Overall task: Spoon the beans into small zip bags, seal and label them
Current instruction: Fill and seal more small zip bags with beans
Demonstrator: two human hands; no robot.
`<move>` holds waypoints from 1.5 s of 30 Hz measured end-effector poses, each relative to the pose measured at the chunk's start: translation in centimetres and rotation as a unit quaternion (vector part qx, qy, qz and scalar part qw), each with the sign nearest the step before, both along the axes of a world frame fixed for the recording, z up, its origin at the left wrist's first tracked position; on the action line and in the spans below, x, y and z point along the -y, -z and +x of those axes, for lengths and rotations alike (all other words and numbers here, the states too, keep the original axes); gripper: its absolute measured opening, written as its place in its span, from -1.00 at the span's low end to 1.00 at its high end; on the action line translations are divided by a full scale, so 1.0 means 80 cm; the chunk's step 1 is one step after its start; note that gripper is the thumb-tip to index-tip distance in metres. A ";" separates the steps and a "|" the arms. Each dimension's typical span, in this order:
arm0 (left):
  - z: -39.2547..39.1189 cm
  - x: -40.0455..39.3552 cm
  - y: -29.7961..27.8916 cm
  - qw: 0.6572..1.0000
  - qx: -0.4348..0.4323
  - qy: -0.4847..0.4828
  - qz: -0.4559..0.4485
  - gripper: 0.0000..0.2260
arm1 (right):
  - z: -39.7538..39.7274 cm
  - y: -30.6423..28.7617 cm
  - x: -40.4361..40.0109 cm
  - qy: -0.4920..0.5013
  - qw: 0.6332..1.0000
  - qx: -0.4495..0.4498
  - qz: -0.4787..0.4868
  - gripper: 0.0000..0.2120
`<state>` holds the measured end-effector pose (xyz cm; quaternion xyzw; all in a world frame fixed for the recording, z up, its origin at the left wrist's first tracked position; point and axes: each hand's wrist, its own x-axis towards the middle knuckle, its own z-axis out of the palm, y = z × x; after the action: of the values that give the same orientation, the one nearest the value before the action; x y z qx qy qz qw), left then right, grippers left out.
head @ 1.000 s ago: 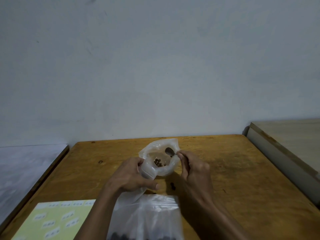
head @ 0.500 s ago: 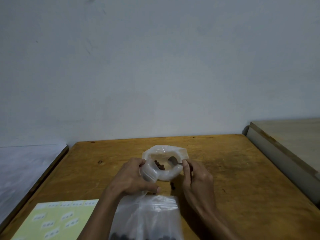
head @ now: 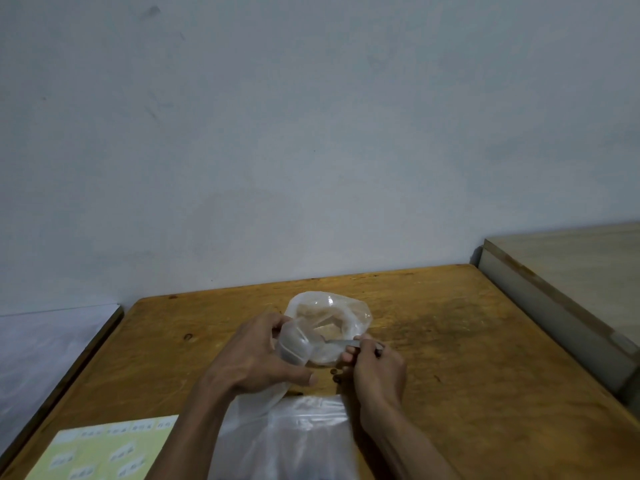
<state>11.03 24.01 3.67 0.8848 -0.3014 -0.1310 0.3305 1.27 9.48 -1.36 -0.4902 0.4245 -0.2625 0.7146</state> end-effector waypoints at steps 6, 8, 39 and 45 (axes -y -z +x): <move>0.008 -0.009 0.007 0.999 -0.030 -0.010 0.031 -0.33 | -0.011 -0.017 0.021 -0.015 1.000 0.008 -0.015 -0.83; 0.010 -0.007 0.010 0.999 -0.034 -0.016 0.029 -0.31 | -0.013 -0.022 0.027 -0.018 0.999 0.010 -0.026 -0.81; 0.033 -0.003 -0.021 0.994 -0.086 -0.017 -0.069 -0.38 | -0.013 0.007 0.017 -0.025 0.958 -0.070 -0.276 -0.73; 0.034 -0.014 -0.014 0.986 -0.133 0.008 -0.099 -0.29 | -0.010 0.006 0.011 0.007 0.988 -0.044 -0.145 -0.75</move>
<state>13.76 25.13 4.79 0.8200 -0.2734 -0.2199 0.4523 0.47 8.58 -1.86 -0.5969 0.4161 -0.3048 0.6145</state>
